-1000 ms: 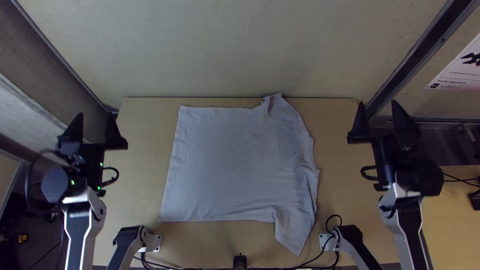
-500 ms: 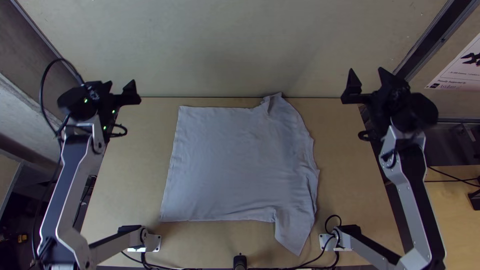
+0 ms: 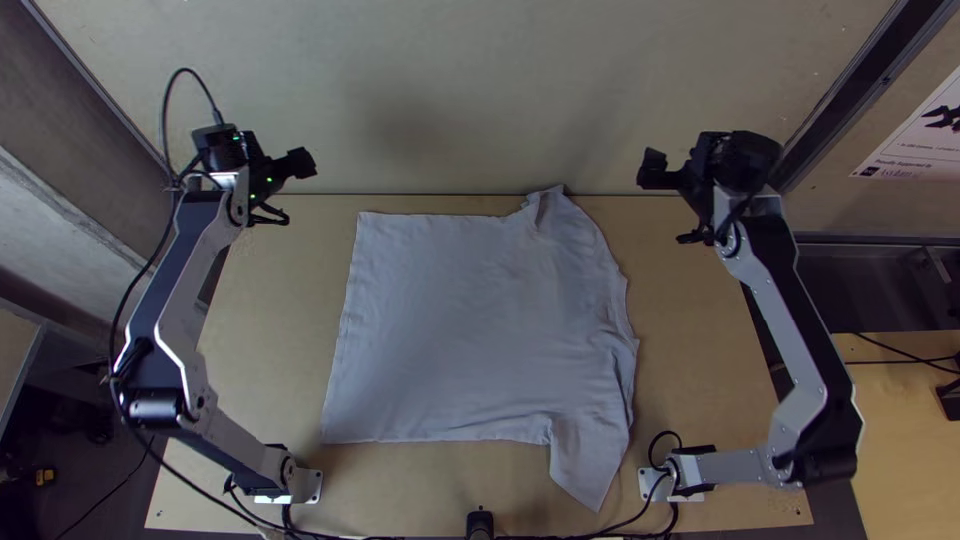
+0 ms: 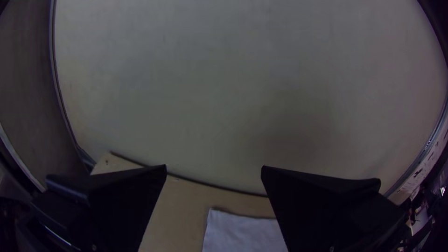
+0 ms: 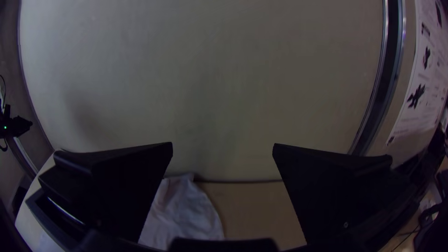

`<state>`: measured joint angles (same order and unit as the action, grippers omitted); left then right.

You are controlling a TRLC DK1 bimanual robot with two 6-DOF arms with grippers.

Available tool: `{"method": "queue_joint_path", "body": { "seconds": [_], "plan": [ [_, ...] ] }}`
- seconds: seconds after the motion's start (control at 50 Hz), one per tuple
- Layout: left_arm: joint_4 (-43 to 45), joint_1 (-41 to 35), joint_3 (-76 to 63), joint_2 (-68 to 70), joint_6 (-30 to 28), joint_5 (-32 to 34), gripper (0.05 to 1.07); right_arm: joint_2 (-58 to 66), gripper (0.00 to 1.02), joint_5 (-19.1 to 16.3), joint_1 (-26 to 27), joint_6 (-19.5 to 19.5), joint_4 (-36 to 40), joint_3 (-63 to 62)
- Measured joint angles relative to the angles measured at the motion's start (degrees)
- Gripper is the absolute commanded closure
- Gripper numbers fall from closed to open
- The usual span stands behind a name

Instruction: Fold the t-shirt

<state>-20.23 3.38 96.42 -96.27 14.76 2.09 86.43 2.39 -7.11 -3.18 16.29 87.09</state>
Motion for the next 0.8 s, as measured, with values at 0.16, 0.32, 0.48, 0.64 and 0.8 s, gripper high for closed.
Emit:
{"method": "queue_joint_path", "body": {
  "seconds": [0.16,0.32,0.48,0.64,0.8],
  "plan": [
    [-2.8,-0.44,4.0,-6.62,0.26,0.02,0.1,5.86,0.04,0.0,0.02,-2.75,3.96,2.56],
    [-8.5,-1.09,10.38,-13.29,0.24,0.0,0.11,11.63,0.04,-0.02,0.0,-5.07,9.18,7.17],
    [-9.97,-2.73,12.9,-18.14,-0.52,-0.74,0.14,16.2,0.04,-0.26,0.0,-6.78,11.23,10.1],
    [-11.89,-4.94,16.15,-23.19,-1.7,-3.28,0.14,19.69,0.04,-0.44,-0.17,-8.57,11.98,11.63],
    [-14.62,-6.05,20.94,-28.15,-2.43,-5.68,0.14,22.99,0.04,-0.46,-0.37,-9.31,14.19,14.23]
  ]
}}
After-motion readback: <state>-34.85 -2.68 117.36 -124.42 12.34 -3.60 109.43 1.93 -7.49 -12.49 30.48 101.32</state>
